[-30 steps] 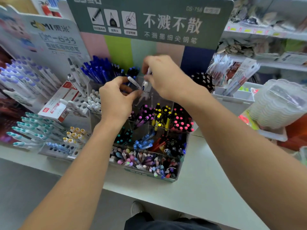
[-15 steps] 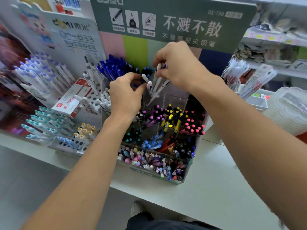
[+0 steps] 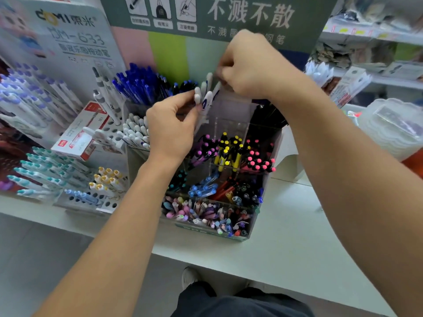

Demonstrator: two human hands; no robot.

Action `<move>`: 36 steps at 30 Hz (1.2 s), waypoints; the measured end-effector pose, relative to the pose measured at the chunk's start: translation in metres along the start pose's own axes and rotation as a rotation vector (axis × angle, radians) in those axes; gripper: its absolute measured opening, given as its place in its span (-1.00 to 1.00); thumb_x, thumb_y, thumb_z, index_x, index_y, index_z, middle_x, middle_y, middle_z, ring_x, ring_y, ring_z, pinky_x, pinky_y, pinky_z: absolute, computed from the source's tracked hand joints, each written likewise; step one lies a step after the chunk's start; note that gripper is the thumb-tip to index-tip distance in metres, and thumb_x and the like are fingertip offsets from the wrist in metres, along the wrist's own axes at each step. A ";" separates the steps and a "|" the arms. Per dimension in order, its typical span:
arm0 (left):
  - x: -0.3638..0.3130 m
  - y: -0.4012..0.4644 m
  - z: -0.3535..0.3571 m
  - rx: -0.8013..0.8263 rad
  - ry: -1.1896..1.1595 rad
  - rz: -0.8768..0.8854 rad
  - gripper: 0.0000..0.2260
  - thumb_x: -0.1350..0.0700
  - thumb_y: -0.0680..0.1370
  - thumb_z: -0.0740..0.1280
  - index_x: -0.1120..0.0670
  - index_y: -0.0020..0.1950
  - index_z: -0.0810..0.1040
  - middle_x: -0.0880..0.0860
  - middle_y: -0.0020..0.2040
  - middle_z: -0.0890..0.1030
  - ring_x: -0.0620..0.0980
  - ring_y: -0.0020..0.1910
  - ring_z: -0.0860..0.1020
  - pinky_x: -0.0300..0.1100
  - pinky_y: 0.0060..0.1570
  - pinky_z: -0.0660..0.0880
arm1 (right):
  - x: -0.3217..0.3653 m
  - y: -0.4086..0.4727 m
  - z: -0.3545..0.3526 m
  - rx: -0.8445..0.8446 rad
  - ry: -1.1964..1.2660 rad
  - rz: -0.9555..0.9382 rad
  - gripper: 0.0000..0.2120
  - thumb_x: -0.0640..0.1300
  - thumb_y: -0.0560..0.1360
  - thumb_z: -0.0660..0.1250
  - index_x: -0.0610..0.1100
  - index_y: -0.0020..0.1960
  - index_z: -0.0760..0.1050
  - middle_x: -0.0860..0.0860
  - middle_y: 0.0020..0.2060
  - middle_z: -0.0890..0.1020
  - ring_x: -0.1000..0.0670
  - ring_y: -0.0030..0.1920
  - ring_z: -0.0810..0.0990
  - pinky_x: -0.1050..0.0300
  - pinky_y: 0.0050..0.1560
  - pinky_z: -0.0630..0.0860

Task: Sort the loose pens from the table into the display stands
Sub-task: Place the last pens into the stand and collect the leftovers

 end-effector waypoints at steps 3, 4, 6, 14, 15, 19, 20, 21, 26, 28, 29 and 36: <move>-0.004 -0.012 0.002 -0.054 -0.090 -0.079 -0.63 0.20 0.56 0.44 0.20 0.37 0.56 0.01 0.13 0.67 -0.25 0.01 0.66 -0.32 0.04 0.59 | -0.018 -0.027 -0.013 -0.006 0.351 -0.002 -0.86 -0.26 0.62 0.30 -0.22 0.02 0.64 -0.13 -0.18 0.71 -0.06 -0.18 0.73 0.03 -0.08 0.69; -0.011 -0.024 0.001 -0.115 -0.110 -0.082 -0.64 0.20 0.57 0.42 0.21 0.37 0.54 0.05 0.16 0.65 -0.24 0.00 0.66 -0.34 0.00 0.58 | -0.028 -0.046 -0.020 -0.041 0.423 -0.018 -0.85 -0.25 0.62 0.30 -0.23 0.06 0.64 -0.12 -0.16 0.71 -0.04 -0.17 0.74 0.06 -0.09 0.69; -0.039 -0.054 0.006 -0.224 -0.110 0.038 -0.79 0.20 0.59 0.40 0.19 0.22 0.56 0.08 0.05 0.63 -0.19 -0.13 0.62 -0.34 -0.14 0.54 | -0.057 -0.096 -0.037 -0.140 0.599 -0.036 -0.86 -0.23 0.63 0.31 -0.22 0.10 0.63 -0.10 -0.14 0.71 -0.04 -0.15 0.73 0.12 -0.13 0.68; -0.067 -0.175 0.242 0.746 -0.077 -0.108 -0.80 0.10 0.51 0.48 0.01 0.10 0.56 -0.05 -0.08 0.60 -0.11 -0.29 0.56 -0.23 -0.19 0.50 | -0.332 -0.321 0.058 -0.416 0.581 1.044 -0.97 -0.19 0.54 0.41 -0.13 -0.07 0.62 -0.01 -0.27 0.68 -0.13 -0.14 0.70 -0.05 -0.07 0.62; -0.052 -0.188 0.273 0.837 0.002 -0.209 -0.72 0.04 0.51 0.48 0.00 0.18 0.54 -0.03 0.01 0.61 -0.13 -0.25 0.56 -0.20 -0.13 0.50 | -0.354 -0.341 0.082 -0.316 0.470 1.137 -0.87 -0.14 0.51 0.44 -0.16 0.03 0.61 -0.05 -0.17 0.67 -0.16 -0.03 0.67 -0.01 0.01 0.56; -0.002 -0.217 0.362 1.024 0.346 -0.413 -0.35 -0.18 0.51 0.45 0.18 0.45 0.41 0.15 0.38 0.50 0.13 0.28 0.52 -0.09 0.17 0.45 | -0.386 -0.367 0.147 -0.131 0.303 1.090 -0.35 0.12 0.43 0.47 -0.22 0.36 0.41 -0.12 0.23 0.53 -0.13 0.29 0.50 0.07 0.24 0.45; 0.007 -0.221 0.378 1.029 0.401 -0.460 -0.33 -0.22 0.50 0.44 0.20 0.43 0.41 0.17 0.39 0.48 0.17 0.31 0.50 -0.09 0.13 0.45 | -0.391 -0.367 0.159 -0.062 0.236 1.081 -0.20 0.17 0.44 0.45 -0.23 0.49 0.28 -0.19 0.42 0.40 -0.18 0.47 0.34 -0.02 0.44 0.34; 0.016 -0.223 0.393 1.013 0.437 -0.508 -0.33 -0.25 0.49 0.42 0.21 0.37 0.44 0.19 0.36 0.49 0.19 0.28 0.51 -0.08 0.04 0.45 | -0.398 -0.367 0.168 -0.014 0.172 1.078 -0.11 0.17 0.48 0.42 -0.24 0.58 0.11 -0.22 0.56 0.20 -0.21 0.58 0.13 -0.07 0.56 0.17; 0.043 -0.227 0.446 0.837 0.510 -0.604 -0.33 -0.19 0.44 0.49 0.18 0.36 0.36 0.16 0.34 0.48 0.19 0.28 0.50 -0.04 0.10 0.47 | -0.435 -0.346 0.189 0.023 -0.032 1.034 -0.10 0.18 0.60 0.26 -0.19 0.64 -0.19 -0.21 0.62 -0.17 -0.18 0.62 -0.21 -0.08 0.61 -0.11; 0.042 -0.229 0.460 0.841 0.552 -0.563 -0.36 -0.09 0.43 0.52 0.17 0.35 0.35 0.16 0.33 0.47 0.19 0.28 0.50 -0.06 0.07 0.45 | -0.450 -0.334 0.194 0.009 -0.028 1.046 -0.11 0.17 0.60 0.24 -0.23 0.63 -0.20 -0.23 0.62 -0.17 -0.20 0.62 -0.20 -0.05 0.60 -0.13; 0.041 -0.230 0.465 0.850 0.577 -0.539 -0.41 -0.02 0.45 0.52 0.18 0.34 0.35 0.16 0.33 0.47 0.19 0.28 0.50 -0.08 0.03 0.42 | -0.457 -0.329 0.196 -0.011 -0.008 1.069 -0.11 0.16 0.61 0.24 -0.25 0.63 -0.19 -0.24 0.62 -0.15 -0.21 0.62 -0.17 -0.05 0.60 -0.12; 0.051 -0.215 0.455 0.860 0.710 -0.379 -0.78 0.16 0.57 0.32 0.21 0.16 0.41 0.22 0.15 0.53 0.24 0.04 0.50 -0.05 -0.13 0.34 | -0.476 -0.305 0.198 -0.187 -0.010 1.138 -0.27 0.03 0.60 0.27 -0.21 0.62 0.01 -0.19 0.53 0.22 -0.20 0.51 0.20 -0.06 0.54 0.09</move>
Point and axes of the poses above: each hand's wrist, its own y-axis towards the middle knuckle, its own z-axis out of the palm, x = y × z, the point moved 6 cm from there along y, towards the middle knuckle
